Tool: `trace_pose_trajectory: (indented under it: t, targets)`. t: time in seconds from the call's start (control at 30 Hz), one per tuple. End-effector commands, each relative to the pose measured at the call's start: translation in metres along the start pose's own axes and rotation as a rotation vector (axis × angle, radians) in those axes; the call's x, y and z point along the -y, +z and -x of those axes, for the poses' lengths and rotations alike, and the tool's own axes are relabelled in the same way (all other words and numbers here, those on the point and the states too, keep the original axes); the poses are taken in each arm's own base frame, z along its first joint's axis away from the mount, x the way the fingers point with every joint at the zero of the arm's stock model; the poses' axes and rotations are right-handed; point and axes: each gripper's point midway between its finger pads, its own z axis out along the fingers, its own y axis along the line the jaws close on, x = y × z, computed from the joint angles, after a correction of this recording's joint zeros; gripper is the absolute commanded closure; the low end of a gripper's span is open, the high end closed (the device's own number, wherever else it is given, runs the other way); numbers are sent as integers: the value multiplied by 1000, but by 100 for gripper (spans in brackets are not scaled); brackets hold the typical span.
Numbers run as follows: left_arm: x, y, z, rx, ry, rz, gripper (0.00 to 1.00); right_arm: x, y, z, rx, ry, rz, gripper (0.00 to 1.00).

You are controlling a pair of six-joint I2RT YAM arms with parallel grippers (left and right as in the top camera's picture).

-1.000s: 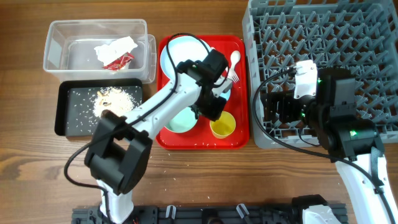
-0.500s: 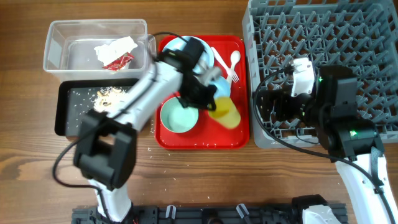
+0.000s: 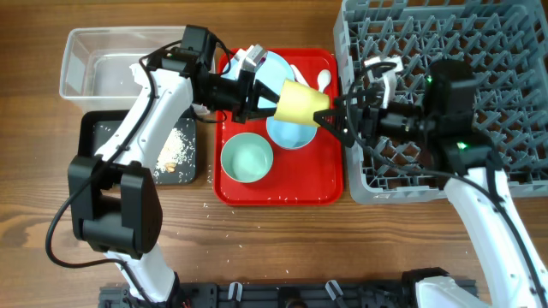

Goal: Sort waste into correct bins and load items into the dishwasher rack
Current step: 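Grasp the yellow cup with the left gripper and hand it to the right gripper, then place the yellow cup upside down in the dish rack with the right gripper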

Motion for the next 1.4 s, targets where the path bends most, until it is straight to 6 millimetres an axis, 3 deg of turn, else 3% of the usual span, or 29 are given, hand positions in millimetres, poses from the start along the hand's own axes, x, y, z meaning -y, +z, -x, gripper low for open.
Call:
trace_pose_trajectory:
  t: [0.0,0.33,0.6,0.63,0.7,0.73,0.83,0.9,1.0,1.13,1.27,1.37]
  targets:
    - [30,-3,-2,-7,61,-103,96,-18,7,-2,-34,-13,156,6]
    - [32,7,-7,-34,68,-106,96,-37,16,11,-2,-84,213,26]
    - [32,8,-6,-36,75,-106,96,-39,19,9,-10,-88,216,28]
    - [32,8,-6,-36,74,-106,96,-39,19,10,-9,-88,214,33]
    - [32,9,-7,-39,75,-106,96,-38,19,10,-6,-89,210,60]
    - [32,10,-7,-40,75,-106,91,-38,20,11,-4,-89,206,66]
    - [32,10,-7,-41,74,-106,66,-37,19,12,1,-92,200,66]
    - [32,9,-7,-39,75,-106,57,-33,18,13,9,-91,185,66]
    - [29,2,-2,-17,82,-91,51,-16,2,22,46,-64,135,66]
    - [24,-14,8,31,99,-70,48,26,-34,29,115,32,-27,66]
    - [-12,-38,25,121,100,131,49,82,-79,10,149,205,-352,67]
    - [-56,-60,35,182,77,396,49,89,-101,-1,133,257,-526,68]
